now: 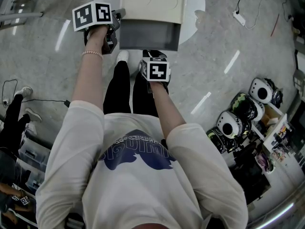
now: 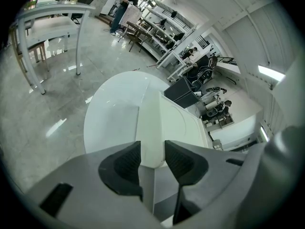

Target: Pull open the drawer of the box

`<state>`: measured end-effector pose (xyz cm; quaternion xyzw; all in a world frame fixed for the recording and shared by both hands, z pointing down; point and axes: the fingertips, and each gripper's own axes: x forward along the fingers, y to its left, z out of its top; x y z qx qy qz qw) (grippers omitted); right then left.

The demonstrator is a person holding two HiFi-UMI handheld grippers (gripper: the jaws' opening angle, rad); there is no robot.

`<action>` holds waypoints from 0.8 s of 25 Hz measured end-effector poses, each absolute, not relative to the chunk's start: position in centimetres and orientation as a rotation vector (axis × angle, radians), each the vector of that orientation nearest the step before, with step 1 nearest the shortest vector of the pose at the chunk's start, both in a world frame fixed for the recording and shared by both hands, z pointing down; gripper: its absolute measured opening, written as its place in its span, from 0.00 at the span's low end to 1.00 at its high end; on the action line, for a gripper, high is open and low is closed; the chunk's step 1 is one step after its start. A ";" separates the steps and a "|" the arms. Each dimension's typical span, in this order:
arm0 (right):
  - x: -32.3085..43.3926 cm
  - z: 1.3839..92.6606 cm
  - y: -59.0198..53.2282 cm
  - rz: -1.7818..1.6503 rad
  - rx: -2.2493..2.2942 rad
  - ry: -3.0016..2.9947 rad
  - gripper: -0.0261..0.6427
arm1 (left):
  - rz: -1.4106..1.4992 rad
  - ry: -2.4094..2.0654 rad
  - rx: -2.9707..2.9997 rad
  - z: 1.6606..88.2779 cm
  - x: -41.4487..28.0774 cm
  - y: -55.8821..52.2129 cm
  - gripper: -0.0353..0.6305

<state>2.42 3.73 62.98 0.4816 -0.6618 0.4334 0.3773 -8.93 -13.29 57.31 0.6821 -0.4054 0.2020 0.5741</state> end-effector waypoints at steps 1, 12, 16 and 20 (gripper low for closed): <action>2.4 63.1 3.7 1.108 1.232 -1.689 0.14 | 0.473 -0.950 1.599 57.3 -8.9 -13.3 0.27; 2.2 63.1 3.6 1.119 1.247 -1.716 0.18 | 0.477 -0.966 1.613 57.2 -9.0 -13.1 0.27; 2.3 62.2 3.9 1.208 1.267 -1.776 0.32 | 0.494 -0.977 1.628 57.0 -9.2 -13.1 0.27; 4.2 60.6 4.9 1.288 1.242 -1.828 0.33 | 0.487 -0.979 1.666 56.5 -8.3 -13.1 0.27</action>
